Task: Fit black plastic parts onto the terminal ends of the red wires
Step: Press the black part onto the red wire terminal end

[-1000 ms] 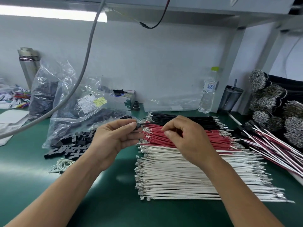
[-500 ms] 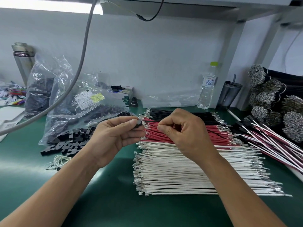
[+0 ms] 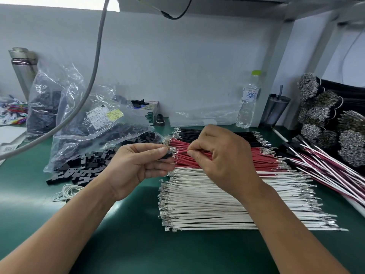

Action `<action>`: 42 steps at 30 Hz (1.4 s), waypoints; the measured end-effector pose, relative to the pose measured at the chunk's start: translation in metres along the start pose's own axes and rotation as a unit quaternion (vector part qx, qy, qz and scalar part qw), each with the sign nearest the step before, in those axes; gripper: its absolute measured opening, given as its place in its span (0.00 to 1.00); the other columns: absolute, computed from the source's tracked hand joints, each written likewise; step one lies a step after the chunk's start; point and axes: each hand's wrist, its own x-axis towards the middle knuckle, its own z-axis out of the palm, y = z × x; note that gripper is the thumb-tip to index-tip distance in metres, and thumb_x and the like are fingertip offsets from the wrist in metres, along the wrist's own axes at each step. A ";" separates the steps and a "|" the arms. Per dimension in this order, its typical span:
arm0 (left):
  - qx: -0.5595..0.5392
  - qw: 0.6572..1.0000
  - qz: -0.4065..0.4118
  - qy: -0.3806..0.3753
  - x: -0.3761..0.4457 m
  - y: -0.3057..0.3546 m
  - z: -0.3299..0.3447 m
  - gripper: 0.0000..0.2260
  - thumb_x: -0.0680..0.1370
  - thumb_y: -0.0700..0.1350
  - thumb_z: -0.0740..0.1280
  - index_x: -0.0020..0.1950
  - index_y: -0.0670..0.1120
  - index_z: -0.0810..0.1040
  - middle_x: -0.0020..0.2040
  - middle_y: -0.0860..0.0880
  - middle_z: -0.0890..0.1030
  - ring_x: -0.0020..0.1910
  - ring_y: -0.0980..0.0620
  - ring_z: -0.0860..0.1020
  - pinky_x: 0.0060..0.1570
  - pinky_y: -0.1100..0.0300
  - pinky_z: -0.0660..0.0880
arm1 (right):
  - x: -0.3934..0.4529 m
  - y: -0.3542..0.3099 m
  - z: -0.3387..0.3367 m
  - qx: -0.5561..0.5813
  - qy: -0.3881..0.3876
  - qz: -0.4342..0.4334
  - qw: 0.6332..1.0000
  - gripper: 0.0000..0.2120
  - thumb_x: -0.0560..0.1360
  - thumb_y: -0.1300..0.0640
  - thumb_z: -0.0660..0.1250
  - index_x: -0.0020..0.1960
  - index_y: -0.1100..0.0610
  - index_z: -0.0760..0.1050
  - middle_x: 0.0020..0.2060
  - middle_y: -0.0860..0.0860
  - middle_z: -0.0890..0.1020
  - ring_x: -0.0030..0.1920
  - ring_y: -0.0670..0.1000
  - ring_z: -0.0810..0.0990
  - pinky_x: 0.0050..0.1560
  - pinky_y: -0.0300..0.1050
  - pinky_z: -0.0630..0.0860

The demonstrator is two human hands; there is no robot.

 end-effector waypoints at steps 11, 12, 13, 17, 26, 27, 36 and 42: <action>0.103 0.991 0.067 0.043 0.002 -0.006 0.006 0.17 0.66 0.49 0.79 0.53 0.45 0.88 0.48 0.39 0.87 0.43 0.41 0.87 0.42 0.54 0.85 | -0.005 0.003 0.018 0.053 -0.048 0.104 0.992 0.05 0.77 0.49 0.70 0.43 0.47 0.81 0.38 0.41 0.77 0.39 0.42 0.75 0.39 0.42 0.72; 0.134 0.985 0.095 0.044 0.001 -0.006 0.006 0.17 0.66 0.47 0.79 0.53 0.46 0.88 0.47 0.39 0.87 0.42 0.41 0.87 0.42 0.54 0.85 | -0.005 0.006 0.019 0.057 -0.049 0.120 0.990 0.05 0.77 0.48 0.70 0.43 0.46 0.81 0.38 0.41 0.77 0.39 0.41 0.75 0.39 0.42 0.71; 0.154 0.981 0.112 0.041 0.000 -0.006 0.007 0.16 0.65 0.45 0.79 0.52 0.45 0.88 0.46 0.39 0.87 0.40 0.41 0.87 0.42 0.54 0.85 | -0.006 0.007 0.019 0.061 -0.051 0.128 0.989 0.05 0.77 0.48 0.71 0.43 0.46 0.81 0.38 0.41 0.77 0.39 0.40 0.75 0.39 0.41 0.71; 0.178 0.976 0.118 0.049 0.000 -0.009 0.005 0.10 0.66 0.41 0.78 0.47 0.41 0.88 0.42 0.37 0.87 0.36 0.40 0.87 0.41 0.54 0.85 | -0.007 0.007 0.021 0.097 -0.068 0.116 0.986 0.05 0.77 0.50 0.72 0.43 0.49 0.82 0.38 0.42 0.77 0.40 0.43 0.76 0.41 0.47 0.75; 0.168 0.980 0.103 0.031 0.002 -0.013 0.006 0.11 0.67 0.43 0.78 0.48 0.42 0.88 0.41 0.37 0.87 0.34 0.42 0.86 0.37 0.56 0.84 | -0.006 0.004 0.013 0.061 -0.073 0.103 0.990 0.06 0.77 0.48 0.71 0.43 0.47 0.81 0.39 0.41 0.77 0.41 0.43 0.76 0.41 0.48 0.75; 0.172 0.979 0.101 0.029 0.003 -0.014 0.007 0.09 0.68 0.43 0.78 0.47 0.43 0.88 0.41 0.38 0.87 0.33 0.43 0.86 0.36 0.56 0.84 | -0.006 0.004 0.008 0.026 -0.065 0.098 0.993 0.06 0.76 0.46 0.71 0.43 0.46 0.81 0.39 0.41 0.77 0.42 0.42 0.75 0.40 0.46 0.73; 0.160 0.982 0.096 0.025 0.001 -0.017 0.004 0.12 0.67 0.49 0.79 0.48 0.47 0.89 0.42 0.40 0.87 0.30 0.46 0.84 0.31 0.60 0.80 | -0.046 -0.022 -0.008 0.032 -0.290 0.097 0.952 0.12 0.70 0.39 0.75 0.50 0.42 0.81 0.43 0.37 0.79 0.46 0.37 0.75 0.47 0.40 0.72; 0.160 0.982 0.090 0.031 0.003 -0.017 0.003 0.13 0.66 0.50 0.80 0.48 0.47 0.89 0.41 0.40 0.87 0.30 0.47 0.84 0.31 0.60 0.80 | -0.045 -0.022 -0.005 0.024 -0.270 0.069 0.960 0.01 0.76 0.48 0.71 0.47 0.44 0.81 0.44 0.38 0.79 0.47 0.38 0.74 0.45 0.35 0.68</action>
